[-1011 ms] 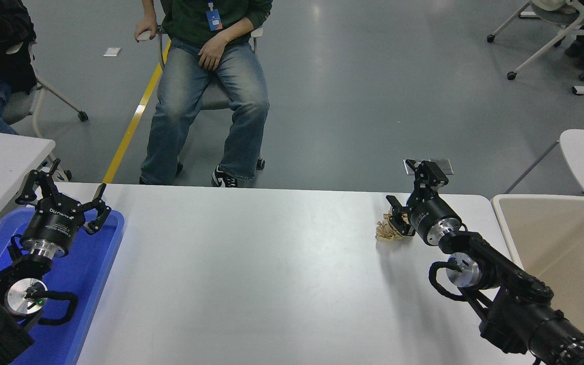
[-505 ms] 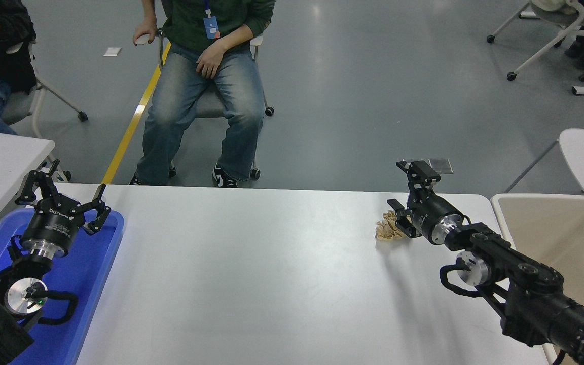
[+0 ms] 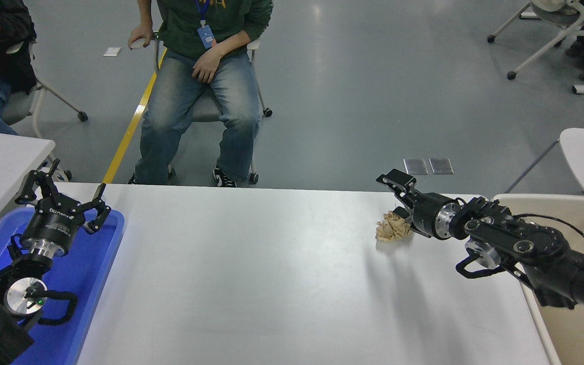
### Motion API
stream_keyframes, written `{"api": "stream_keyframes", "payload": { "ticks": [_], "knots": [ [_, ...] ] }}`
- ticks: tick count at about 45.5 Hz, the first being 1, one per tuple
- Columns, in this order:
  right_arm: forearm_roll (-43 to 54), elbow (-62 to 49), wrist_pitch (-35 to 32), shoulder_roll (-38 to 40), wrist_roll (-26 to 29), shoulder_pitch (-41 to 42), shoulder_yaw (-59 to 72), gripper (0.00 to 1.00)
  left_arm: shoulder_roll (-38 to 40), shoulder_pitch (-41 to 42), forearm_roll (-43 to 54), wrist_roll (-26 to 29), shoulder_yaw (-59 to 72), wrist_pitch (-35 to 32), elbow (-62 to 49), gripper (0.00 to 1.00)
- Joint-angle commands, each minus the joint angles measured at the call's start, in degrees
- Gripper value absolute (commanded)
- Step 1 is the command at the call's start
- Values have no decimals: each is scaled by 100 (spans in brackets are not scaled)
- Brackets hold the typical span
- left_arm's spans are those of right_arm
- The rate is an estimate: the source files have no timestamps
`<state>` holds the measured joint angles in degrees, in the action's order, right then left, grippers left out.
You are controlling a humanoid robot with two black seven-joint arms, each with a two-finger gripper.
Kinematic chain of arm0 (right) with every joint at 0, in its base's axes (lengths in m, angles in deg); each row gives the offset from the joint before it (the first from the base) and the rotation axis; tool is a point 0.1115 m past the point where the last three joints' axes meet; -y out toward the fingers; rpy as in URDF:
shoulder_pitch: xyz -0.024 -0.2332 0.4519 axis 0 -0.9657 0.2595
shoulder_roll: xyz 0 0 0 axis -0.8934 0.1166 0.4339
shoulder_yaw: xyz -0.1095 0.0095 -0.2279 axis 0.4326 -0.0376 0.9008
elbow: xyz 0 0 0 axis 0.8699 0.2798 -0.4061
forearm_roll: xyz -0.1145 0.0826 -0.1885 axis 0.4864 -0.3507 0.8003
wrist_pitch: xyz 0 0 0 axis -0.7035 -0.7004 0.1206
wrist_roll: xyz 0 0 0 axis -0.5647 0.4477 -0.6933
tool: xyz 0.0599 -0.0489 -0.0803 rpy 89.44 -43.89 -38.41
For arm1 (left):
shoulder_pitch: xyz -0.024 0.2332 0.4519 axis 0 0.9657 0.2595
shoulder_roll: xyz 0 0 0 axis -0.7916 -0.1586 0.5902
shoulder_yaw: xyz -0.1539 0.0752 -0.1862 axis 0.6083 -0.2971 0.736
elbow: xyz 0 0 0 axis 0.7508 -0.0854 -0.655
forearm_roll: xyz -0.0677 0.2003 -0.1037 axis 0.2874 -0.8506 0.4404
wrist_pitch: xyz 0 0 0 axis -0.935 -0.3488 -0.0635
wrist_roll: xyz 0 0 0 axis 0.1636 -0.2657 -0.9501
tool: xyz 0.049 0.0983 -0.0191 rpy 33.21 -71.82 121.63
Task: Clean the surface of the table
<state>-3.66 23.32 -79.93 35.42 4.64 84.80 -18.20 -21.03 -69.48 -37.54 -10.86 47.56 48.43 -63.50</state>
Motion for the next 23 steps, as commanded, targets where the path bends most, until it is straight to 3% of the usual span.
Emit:
{"api": "stream_keyframes", "payload": {
  "ticks": [1, 14, 23],
  "knots": [
    [14, -155, -38, -59, 935, 334, 736, 100, 0, 0, 0, 0, 0, 0, 0, 100],
    [-12, -190, -56, -182, 1287, 325, 833, 100, 0, 0, 0, 0, 0, 0, 0, 100],
    [-48, -814, -91, -840, 1401, 298, 824, 100, 0, 0, 0, 0, 0, 0, 0, 100]
  ]
}}
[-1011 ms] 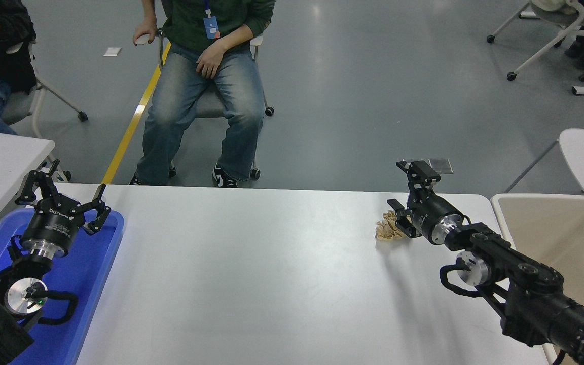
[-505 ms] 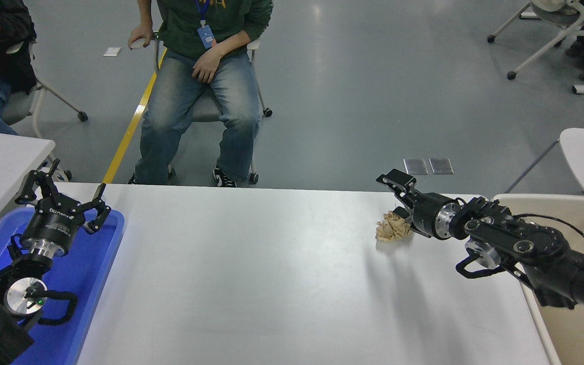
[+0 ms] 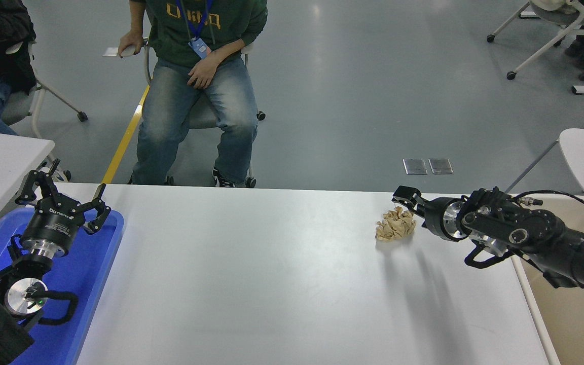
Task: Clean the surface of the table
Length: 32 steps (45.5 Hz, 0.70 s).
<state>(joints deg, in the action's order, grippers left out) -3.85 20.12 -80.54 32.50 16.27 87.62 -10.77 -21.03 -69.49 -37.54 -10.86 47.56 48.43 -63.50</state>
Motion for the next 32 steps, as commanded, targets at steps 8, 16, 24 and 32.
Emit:
{"api": "stream_keyframes", "payload": {
  "ticks": [8, 16, 24, 32],
  "knots": [
    [-29, -1099, -135, -1094, 238, -1, 73, 100, -1, 0, 0, 0, 0, 0, 0, 100],
    [42, -1759, -320, -1464, 238, -80, 91, 100, -1, 0, 0, 0, 0, 0, 0, 100],
    [103, -1838, -329, -1499, 247, -89, 257, 100, -1, 0, 0, 0, 0, 0, 0, 100],
    [121, -2181, -329, -1649, 256, -89, 767, 100, -1, 0, 0, 0, 0, 0, 0, 100]
  ]
}}
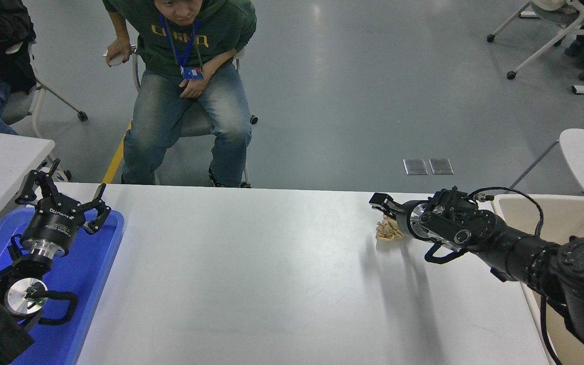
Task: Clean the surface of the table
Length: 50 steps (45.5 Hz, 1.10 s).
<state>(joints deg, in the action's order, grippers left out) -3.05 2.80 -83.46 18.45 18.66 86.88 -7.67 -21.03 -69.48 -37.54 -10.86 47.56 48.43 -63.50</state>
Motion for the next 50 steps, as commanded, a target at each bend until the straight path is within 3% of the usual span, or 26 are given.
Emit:
{"api": "stream_keyframes", "payload": {
  "ticks": [1, 12, 27, 50],
  "knots": [
    [41, -475, -37, -252, 17, -16, 493, 100, -1, 0, 0, 0, 0, 0, 0, 100],
    [67, -519, -152, -217, 8, 2, 546, 100, -1, 0, 0, 0, 0, 0, 0, 100],
    [858, -950, -125, -278, 8, -165, 537, 100, -1, 0, 0, 0, 0, 0, 0, 100],
    [770, -1029, -72, -278, 17, -376, 388, 100, -1, 0, 0, 0, -8, 0, 0, 100]
  ]
}}
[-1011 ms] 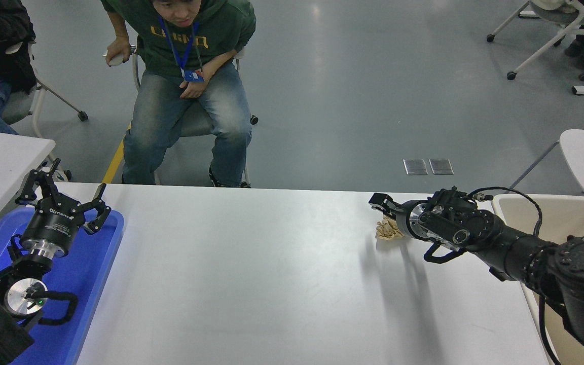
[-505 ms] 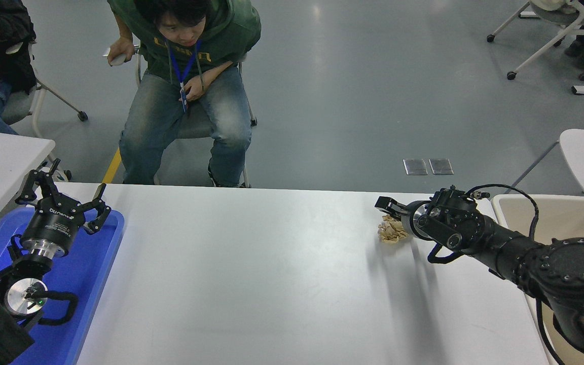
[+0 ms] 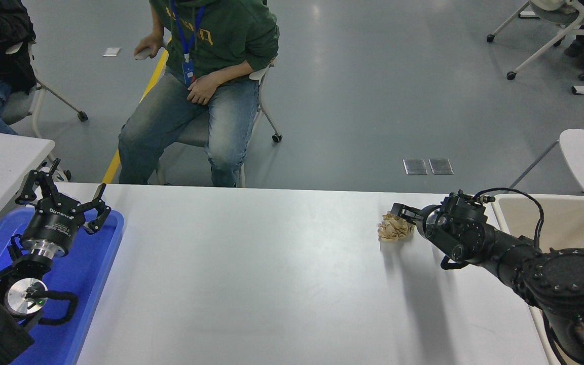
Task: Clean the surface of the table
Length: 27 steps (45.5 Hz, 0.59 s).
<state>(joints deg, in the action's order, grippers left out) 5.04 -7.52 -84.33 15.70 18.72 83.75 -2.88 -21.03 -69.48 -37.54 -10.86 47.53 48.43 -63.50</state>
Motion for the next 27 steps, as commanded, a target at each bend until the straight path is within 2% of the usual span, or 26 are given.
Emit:
{"api": "stream_keyframes", "payload": {
  "ticks": [1, 9, 19, 23, 27],
  "knots": [
    [-48, 11, 15, -4, 11, -53, -109, 100, -1, 0, 0, 0, 3, 0, 0, 100],
    [-83, 178, -38, -4, 2, -18, -689, 100, -1, 0, 0, 0, 3, 0, 0, 100],
    [-83, 363, -21, -4, 11, -45, -733, 100, -1, 0, 0, 0, 3, 0, 0, 100],
    [-74, 345, -20, -4, 2, -62, -724, 95, 8, 0, 0, 0, 3, 0, 0, 100],
    [-74, 336, -29, -4, 2, -71, -707, 84, -1, 0, 0, 0, 3, 0, 0, 100]
  ]
}}
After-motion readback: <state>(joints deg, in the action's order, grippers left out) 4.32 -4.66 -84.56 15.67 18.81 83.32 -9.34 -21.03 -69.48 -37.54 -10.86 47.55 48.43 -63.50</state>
